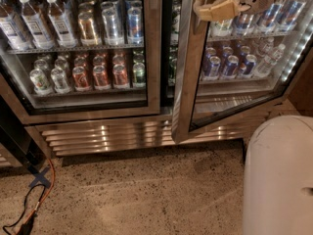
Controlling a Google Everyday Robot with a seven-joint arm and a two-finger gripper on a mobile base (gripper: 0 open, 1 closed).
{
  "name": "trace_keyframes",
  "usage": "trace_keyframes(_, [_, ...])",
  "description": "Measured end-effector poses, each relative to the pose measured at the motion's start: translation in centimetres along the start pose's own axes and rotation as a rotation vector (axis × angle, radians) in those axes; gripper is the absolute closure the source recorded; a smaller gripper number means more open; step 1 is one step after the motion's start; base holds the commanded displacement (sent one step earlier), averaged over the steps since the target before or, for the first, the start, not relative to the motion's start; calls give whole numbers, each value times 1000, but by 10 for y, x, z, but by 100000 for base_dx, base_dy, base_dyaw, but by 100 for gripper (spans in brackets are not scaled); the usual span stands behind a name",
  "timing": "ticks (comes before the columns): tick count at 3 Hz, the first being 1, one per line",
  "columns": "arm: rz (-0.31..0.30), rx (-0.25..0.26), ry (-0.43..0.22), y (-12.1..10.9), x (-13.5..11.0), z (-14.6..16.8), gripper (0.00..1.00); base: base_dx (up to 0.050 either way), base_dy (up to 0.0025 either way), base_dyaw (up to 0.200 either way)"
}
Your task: Open right fridge door
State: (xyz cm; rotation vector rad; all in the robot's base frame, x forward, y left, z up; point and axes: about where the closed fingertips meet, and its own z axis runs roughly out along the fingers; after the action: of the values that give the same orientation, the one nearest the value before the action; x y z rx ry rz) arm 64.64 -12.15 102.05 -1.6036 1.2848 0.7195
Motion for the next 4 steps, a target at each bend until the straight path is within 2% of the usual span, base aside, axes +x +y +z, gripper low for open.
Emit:
trace_keyframes(1, [0, 0, 0, 0, 0, -2, 100, 0, 0, 0])
trace_keyframes(2, [-13, 66, 10, -1, -5, -22, 100, 0, 0, 0])
trace_keyframes(3, [-31, 82, 21, 8, -7, -28, 100, 0, 0, 0])
trace_keyframes(4, [-31, 82, 21, 7, -7, -28, 100, -5001, 2, -11])
